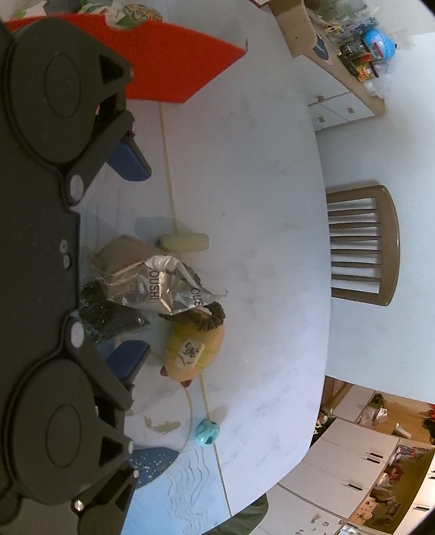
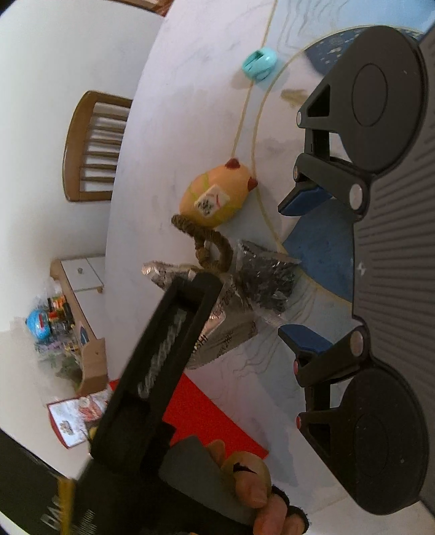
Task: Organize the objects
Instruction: 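Grasp the silver chip bag with the left tool while the right tool grasps the dark bag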
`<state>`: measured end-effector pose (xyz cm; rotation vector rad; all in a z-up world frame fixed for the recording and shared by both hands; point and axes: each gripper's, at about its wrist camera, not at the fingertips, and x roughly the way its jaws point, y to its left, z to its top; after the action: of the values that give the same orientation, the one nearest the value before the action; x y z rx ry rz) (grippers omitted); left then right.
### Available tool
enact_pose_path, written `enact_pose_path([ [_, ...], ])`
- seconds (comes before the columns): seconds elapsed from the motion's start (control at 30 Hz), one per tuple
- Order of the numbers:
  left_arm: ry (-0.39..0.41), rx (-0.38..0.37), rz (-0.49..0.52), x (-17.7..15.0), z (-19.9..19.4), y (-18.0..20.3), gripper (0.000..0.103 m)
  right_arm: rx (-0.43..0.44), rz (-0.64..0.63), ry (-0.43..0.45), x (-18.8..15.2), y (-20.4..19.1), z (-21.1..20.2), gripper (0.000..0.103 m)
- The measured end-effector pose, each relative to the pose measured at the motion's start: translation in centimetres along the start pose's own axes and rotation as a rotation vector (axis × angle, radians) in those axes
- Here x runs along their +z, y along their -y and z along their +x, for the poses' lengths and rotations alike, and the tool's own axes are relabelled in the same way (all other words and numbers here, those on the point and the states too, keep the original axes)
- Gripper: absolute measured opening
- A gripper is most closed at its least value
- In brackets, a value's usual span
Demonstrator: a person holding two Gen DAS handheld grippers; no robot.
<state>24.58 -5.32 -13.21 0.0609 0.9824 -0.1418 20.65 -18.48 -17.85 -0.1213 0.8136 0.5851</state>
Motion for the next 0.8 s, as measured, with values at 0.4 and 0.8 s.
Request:
enact_pose_path([
  [0.4,-0.033,-0.008,-0.02,-0.6,2.1,-0.2,0.082,-0.017,-0.01,-0.024,0.0,-1.5,3.7,0.071],
  [0.8,-0.037,-0.058,-0.046,-1.3,2.9,-0.3,0.056,-0.02,-0.018,-0.029,0.5,-2.0,4.7,0.058],
])
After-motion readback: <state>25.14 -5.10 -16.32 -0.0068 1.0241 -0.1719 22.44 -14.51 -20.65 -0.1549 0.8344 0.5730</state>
